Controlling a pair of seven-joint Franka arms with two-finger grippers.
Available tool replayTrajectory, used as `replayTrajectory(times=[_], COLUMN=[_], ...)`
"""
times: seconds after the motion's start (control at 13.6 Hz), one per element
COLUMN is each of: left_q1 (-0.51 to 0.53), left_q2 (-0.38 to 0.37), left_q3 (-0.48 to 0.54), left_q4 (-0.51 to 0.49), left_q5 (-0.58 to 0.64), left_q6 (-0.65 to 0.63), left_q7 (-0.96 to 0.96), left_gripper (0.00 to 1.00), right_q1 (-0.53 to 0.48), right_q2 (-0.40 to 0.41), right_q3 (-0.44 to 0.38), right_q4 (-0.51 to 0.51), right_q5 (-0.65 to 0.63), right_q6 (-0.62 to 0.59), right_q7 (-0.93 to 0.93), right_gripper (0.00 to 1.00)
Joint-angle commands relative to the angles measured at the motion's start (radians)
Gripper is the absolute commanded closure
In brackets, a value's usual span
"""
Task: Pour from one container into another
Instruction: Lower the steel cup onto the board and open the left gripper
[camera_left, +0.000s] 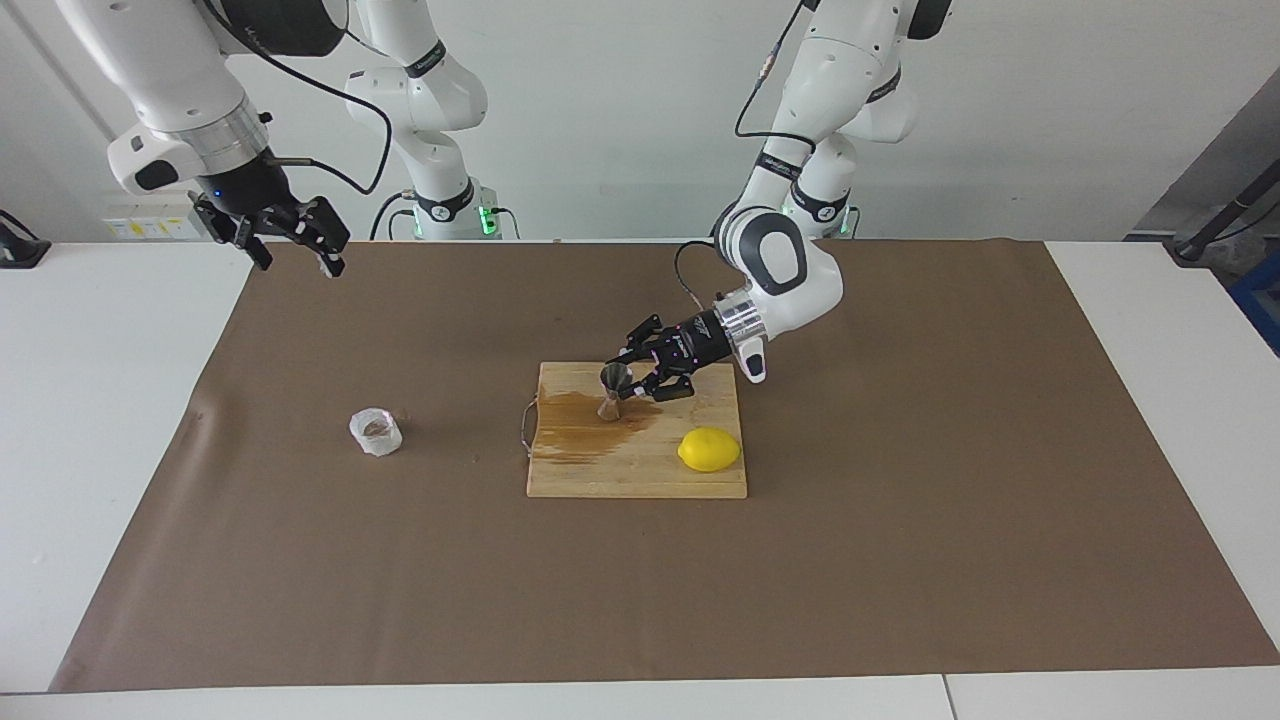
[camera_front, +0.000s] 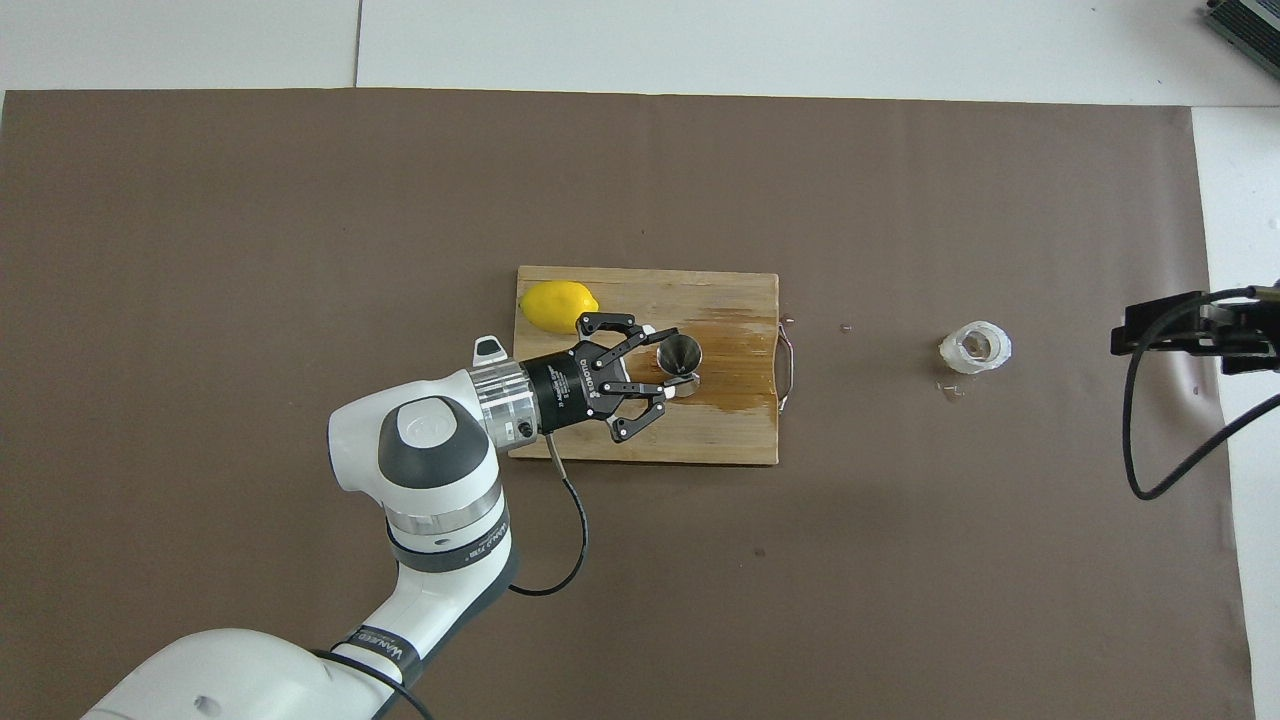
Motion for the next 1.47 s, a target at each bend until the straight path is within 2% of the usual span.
replayTrajectory(times=[0.0, 0.15, 0.37, 0.44, 0.51, 0.74, 1.1, 1.4], left_q1=[-0.032, -0.034, -0.041, -0.043, -0.041, -0.061, -0.058, 0.02], left_q2=[0.01, 0.01, 0.01, 0.01, 0.01, -0.003, -0.095, -0.15], left_q3=[0.016, 0.016, 0.015, 0.015, 0.015, 0.013, 0.012, 0.015], left_q4=[0.011, 0.011, 0.011, 0.011, 0.011, 0.013, 0.001, 0.013], left_q5=[-0.031, -0.028, -0.024, -0.024, -0.022, -0.015, 0.013, 0.243], left_q6=[0.033, 0.039, 0.039, 0.04, 0.04, 0.04, 0.036, -0.038], left_q7=[0.025, 0.025, 0.028, 0.029, 0.029, 0.026, -0.063, -0.216], left_gripper=[0.73, 0.5, 0.34, 0.11, 0.0, 0.0, 0.0, 0.0], right_q1=[-0.018, -0.019, -0.013, -0.014, -0.014, -0.019, -0.019, -0.013], right_q2=[-0.02, -0.018, -0.017, -0.017, -0.015, -0.011, 0.025, 0.07], right_q3=[0.015, 0.015, 0.013, 0.007, 0.002, 0.001, -0.001, -0.001], right_q4=[-0.013, -0.013, -0.013, -0.013, -0.013, -0.015, -0.035, -0.038], right_q5=[0.023, 0.021, 0.021, 0.021, 0.021, 0.014, -0.008, -0.069], right_q6=[0.009, 0.022, 0.045, 0.045, 0.048, 0.091, 0.149, 0.152], right_q7=[-0.023, -0.023, -0.061, -0.104, -0.158, -0.164, -0.15, -0.07], right_gripper=[0.0, 0.0, 0.0, 0.0, 0.0, 0.0, 0.0, 0.0])
